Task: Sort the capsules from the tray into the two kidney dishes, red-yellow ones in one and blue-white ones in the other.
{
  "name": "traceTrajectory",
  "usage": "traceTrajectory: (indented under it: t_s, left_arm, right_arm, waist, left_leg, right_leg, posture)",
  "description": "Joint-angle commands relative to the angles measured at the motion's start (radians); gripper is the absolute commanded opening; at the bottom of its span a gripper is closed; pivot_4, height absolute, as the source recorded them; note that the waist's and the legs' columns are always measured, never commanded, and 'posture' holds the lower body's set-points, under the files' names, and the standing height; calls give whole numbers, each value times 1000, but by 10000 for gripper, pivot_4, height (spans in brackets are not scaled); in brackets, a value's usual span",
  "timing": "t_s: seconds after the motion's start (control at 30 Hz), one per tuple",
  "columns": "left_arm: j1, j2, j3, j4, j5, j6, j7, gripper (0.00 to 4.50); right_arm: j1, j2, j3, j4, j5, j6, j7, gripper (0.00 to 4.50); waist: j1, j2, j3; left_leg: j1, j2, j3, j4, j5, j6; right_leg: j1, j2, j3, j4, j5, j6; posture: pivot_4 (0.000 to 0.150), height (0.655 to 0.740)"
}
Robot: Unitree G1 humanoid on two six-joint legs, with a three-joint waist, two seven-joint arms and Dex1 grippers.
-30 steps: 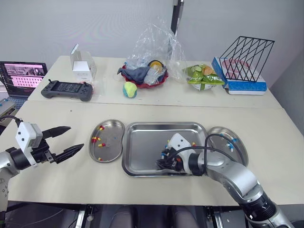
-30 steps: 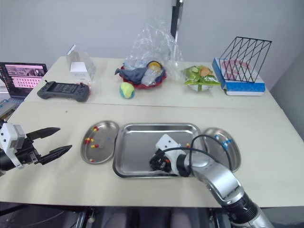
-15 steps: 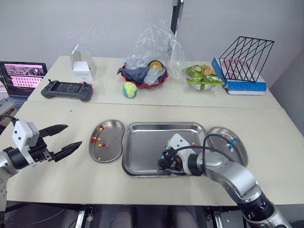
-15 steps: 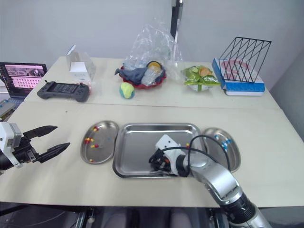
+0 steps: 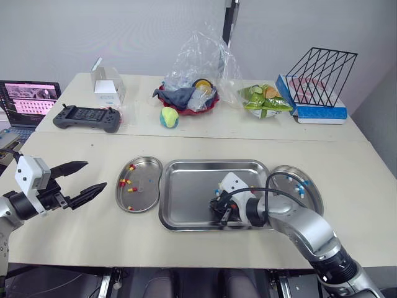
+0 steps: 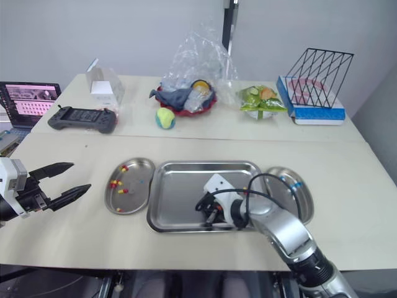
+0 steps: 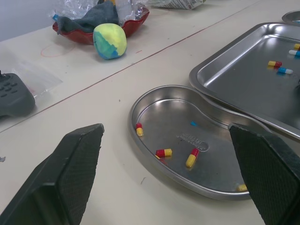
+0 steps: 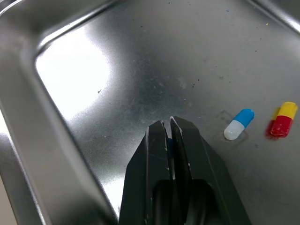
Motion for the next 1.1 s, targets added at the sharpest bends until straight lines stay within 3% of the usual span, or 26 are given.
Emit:
traceTrajectory:
  t_s: [0.03,0.23,0.4,0.67,0.77,0.97,1.1]
  left_arm:
    - [-8,3,29,-22,-17,-6,4,45000]
    - [-14,3,23,-18,-18,-7,1,45000]
    - [-26,4,16,-8,-17,-9,-7,45000]
    - [-48,-4,-1,6,-10,-14,-10,45000]
    - [-52,-9,-6,7,-7,-15,-10,45000]
    - [-46,-11,-2,-2,-6,-13,-11,45000]
    - [-31,-8,11,-13,-8,-11,-10,45000]
  right_arm:
    - [-33,8,-79,-18,54,0,37,532]
    - [-46,25,-217,-38,183,74,74,532]
    - [-23,-104,-413,-27,313,129,175,532]
    - [14,-245,-490,52,287,37,218,532]
    - [6,-282,-443,74,232,-21,227,8264]
    - [-8,-290,-356,118,134,-129,225,28435]
    - [-20,-270,-315,122,126,-148,247,28435]
  waist:
    - [0,0,0]
    - [2,0,0]
    - [7,0,0]
    - [0,0,0]
    - [-2,0,0]
    - [-1,0,0]
    - [-1,0,0]
  left_leg:
    - [0,0,0,0,0,0]
    - [0,0,0,0,0,0]
    - [-1,0,0,0,0,1]
    - [-1,0,0,-1,0,1]
    - [-1,0,0,-1,0,1]
    - [-1,0,0,-1,0,1]
    - [-1,0,0,0,0,1]
  right_leg:
    - [0,0,0,0,0,0]
    - [0,0,0,0,0,0]
    - [0,-1,-1,-1,0,0]
    - [0,-1,-1,-2,0,0]
    - [0,-1,-1,-2,0,0]
    - [0,-1,-1,-2,0,0]
    - [0,-1,-1,-2,0,0]
  posture:
    - [1500,7204]
    - [1500,7204]
    - [1500,7204]
    - [1500,7204]
    - [1500,7204]
    - [1500,7204]
    - [1500,7204]
